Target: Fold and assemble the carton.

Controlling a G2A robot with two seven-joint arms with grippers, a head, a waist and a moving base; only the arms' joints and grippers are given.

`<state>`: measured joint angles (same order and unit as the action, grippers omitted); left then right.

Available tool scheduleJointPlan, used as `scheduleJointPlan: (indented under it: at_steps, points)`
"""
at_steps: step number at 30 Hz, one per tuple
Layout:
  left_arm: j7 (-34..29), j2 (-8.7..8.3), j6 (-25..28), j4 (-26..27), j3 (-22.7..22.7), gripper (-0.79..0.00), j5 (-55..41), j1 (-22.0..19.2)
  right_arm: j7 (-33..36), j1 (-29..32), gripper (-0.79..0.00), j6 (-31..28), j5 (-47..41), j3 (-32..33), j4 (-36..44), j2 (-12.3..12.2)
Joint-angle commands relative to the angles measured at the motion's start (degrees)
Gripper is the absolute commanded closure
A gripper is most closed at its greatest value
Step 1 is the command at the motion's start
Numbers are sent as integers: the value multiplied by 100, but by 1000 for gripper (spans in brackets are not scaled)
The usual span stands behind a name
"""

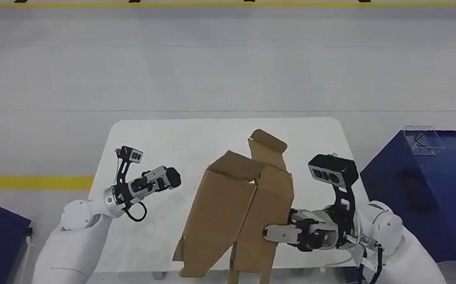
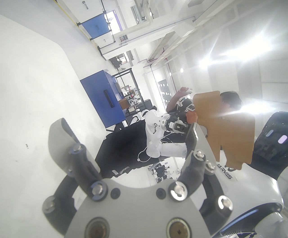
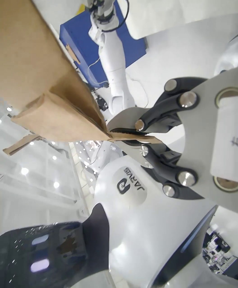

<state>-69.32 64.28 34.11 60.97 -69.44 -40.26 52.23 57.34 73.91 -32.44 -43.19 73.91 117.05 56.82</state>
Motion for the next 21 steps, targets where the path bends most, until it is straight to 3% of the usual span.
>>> scheduleJointPlan:
  at_steps: [1,5,8,11,16,21]
  points:
    - [0,0,0,0,0,-785,0,0,186,-19,0,330,-1470,233,-29,-9]
    - [0,0,0,0,0,-785,0,0,624,-23,0,1761,-3604,510,-332,-17]
    - [0,0,0,0,0,-785,0,0,792,-20,0,3367,-5339,420,-563,7]
    - [0,0,0,0,0,-785,0,0,501,-22,0,4955,-7013,240,-834,42]
    - [0,0,0,0,0,-785,0,0,-667,112,0,6882,-8504,-213,-1049,64]
    - [0,0,0,0,0,-785,0,0,-2751,420,0,8382,-10689,-694,-1233,-15]
